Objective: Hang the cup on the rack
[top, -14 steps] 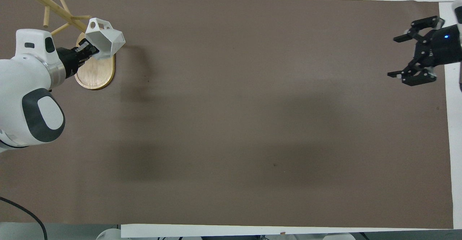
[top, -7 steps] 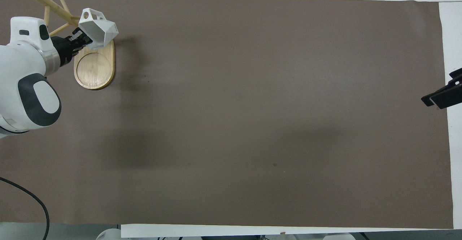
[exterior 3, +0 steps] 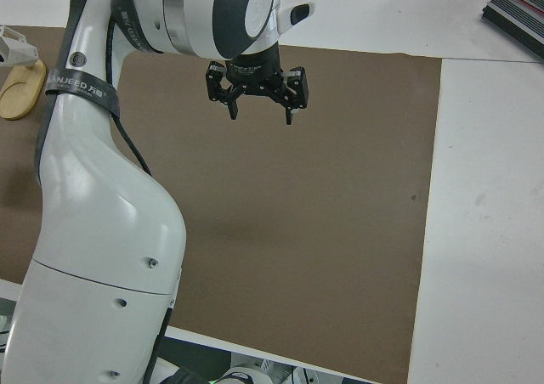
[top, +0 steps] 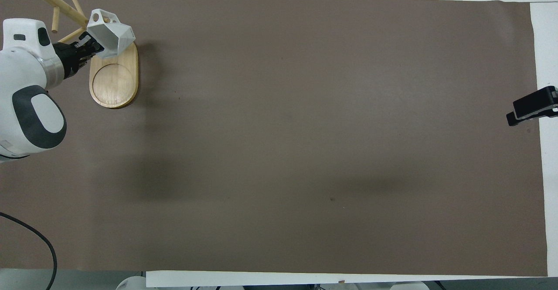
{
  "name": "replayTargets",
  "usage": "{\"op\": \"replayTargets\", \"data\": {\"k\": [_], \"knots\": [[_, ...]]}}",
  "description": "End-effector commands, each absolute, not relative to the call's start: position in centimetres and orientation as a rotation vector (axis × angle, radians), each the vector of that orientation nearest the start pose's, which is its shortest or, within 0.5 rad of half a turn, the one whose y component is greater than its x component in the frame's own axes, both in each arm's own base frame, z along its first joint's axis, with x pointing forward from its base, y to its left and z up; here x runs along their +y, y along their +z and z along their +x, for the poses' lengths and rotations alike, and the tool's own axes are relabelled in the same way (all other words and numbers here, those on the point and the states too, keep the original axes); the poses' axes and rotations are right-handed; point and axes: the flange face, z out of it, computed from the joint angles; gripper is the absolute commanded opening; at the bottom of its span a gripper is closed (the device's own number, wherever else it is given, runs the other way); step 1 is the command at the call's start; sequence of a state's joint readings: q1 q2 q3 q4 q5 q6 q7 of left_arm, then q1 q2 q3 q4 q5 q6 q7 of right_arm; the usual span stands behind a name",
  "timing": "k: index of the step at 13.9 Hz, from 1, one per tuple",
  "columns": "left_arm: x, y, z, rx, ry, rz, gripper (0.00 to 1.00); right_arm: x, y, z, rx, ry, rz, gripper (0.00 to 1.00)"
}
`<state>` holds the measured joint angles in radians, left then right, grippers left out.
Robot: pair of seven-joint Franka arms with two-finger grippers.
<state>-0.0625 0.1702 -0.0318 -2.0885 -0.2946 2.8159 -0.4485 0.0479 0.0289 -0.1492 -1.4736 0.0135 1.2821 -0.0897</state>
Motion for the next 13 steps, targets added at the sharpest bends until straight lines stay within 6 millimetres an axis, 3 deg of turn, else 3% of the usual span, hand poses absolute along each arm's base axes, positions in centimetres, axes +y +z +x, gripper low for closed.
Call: {"op": "replayTargets", "data": {"k": [1, 2, 7, 9, 11, 13], "knots": [[-3.7, 41.2, 62.0, -1.012, -0.857, -3.203, 0.06, -5.5, 63.8, 52.5, 0.068, 0.343, -3.126, 0.99], [-3.7, 41.1, 62.0, -1.013, -0.852, -3.203, 0.3, -5.6, 64.2, 52.4, 0.07, 0.331, -3.138, 0.99], [-3.3, 41.5, 61.9, -1.017, -0.81, -3.21, 0.58, -3.8, 64.1, 52.1, 0.016, 0.346, -3.153, 0.99], [-2.9, 43.7, 60.5, -1.011, -0.685, -3.241, 0.76, -4.5, 63.4, 51.6, 0.018, 0.366, -3.149, 0.99], [-0.7, 46.5, 58.3, -1.008, -0.505, -3.246, 1.0, -4.7, 63.1, 51.5, 0.022, 0.379, -3.142, 0.99], [-0.1, 48.8, 57.0, -0.982, -0.438, -3.238, 1.0, -4.1, 63.1, 51.5, 0.004, 0.379, -3.141, 0.99]]}}
